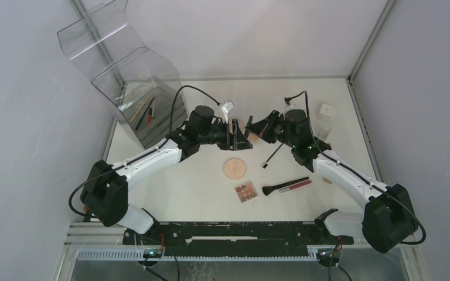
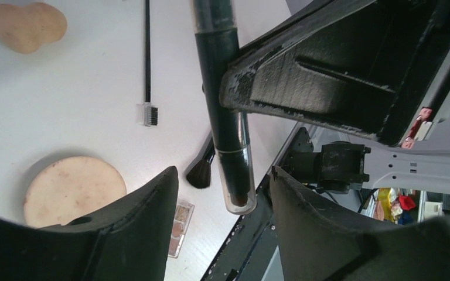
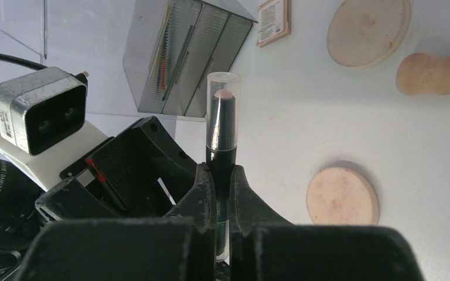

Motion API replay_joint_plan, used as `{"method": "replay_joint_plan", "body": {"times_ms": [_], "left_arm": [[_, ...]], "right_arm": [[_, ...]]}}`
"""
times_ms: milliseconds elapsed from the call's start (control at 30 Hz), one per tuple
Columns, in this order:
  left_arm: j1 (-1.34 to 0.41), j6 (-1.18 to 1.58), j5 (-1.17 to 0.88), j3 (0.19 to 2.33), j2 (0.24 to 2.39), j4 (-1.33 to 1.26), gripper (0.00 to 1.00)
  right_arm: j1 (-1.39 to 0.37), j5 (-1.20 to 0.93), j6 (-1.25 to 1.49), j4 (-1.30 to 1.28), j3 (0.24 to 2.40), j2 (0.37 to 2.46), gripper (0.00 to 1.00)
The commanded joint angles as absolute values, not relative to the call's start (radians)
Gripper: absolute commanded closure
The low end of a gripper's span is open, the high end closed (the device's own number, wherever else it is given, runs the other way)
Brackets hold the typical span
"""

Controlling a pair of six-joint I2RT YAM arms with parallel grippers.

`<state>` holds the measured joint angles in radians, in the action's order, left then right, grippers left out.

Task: Organize the makeup
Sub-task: Place the makeup in the storage box.

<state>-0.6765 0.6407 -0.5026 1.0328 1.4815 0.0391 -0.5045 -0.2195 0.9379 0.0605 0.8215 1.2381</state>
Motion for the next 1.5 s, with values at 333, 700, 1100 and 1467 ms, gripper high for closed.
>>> {"method": "replay_joint_plan", "body": {"times_ms": [333, 700, 1100, 1467], "left_arm": [[-0.680, 0.659, -0.534, 1.125, 1.497, -0.021, 0.72], [-0.655, 0.461, -0.423, 1.184, 1.443, 0.226, 0.91], [-0.496, -0.089, 0.384, 1.366, 1.273, 0.831, 0.96], [-0.275, -0.270, 0.710, 1.538, 1.458, 0.772, 0.92]], "right_arm": [[-0.508, -0.262, 0.907, 0.126, 0.829, 1.226, 1.00], [-0.455, -0.215, 0.848, 0.041, 0.831, 1.142, 0.34], [-0.046, -0.166, 0.663, -0.271, 0.761, 0.851, 0.34], [-0.006, -0.222, 0.674, -0.274, 0.727, 0.846, 0.34]]}}
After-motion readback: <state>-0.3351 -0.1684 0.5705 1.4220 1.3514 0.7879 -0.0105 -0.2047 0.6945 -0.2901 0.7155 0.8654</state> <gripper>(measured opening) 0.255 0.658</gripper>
